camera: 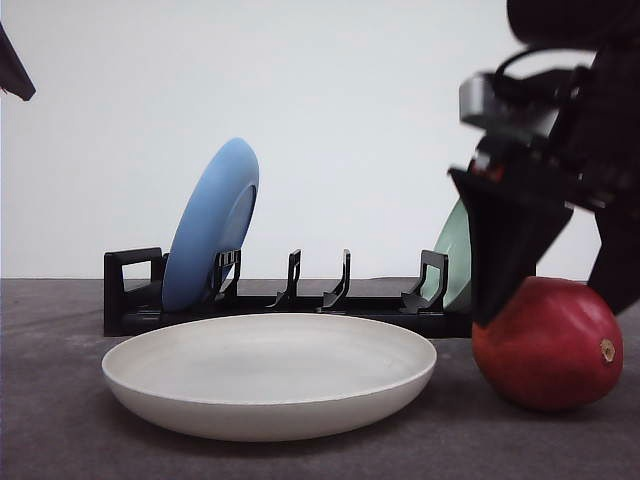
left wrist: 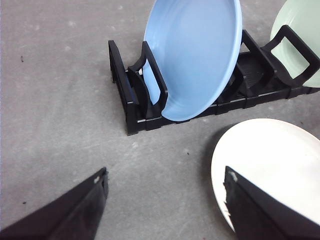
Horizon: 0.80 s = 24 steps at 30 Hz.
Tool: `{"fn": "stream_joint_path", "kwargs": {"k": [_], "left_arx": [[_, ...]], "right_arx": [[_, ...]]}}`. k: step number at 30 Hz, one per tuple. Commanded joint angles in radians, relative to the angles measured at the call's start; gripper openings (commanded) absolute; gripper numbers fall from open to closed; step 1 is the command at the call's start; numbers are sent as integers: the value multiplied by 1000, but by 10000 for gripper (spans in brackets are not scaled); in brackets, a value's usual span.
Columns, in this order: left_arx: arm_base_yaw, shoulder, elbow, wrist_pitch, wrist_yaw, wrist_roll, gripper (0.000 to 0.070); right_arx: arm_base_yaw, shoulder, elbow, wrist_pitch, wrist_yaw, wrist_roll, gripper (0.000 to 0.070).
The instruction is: Place pomegranate in white plate
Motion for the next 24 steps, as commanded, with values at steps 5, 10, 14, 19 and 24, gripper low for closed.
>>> {"fn": "stream_joint_path", "kwargs": {"k": [5,10,14,19,24], "left_arx": [[-2,6,2,7,5,1,435],[-2,6,2,7,5,1,435],[-2,6,2,7,5,0,435],[-2,6,2,7,5,0,435],[-2,6,2,7,5,0,435]], "right_arx": [[7,43,15,-14,13,27,524],[7,42,69,-97,41,20,519],[30,42,146,-137,46,-28,520],[99,43,181,2,2,-66,520],[179,85,181,163,-6,-70,520]]}}
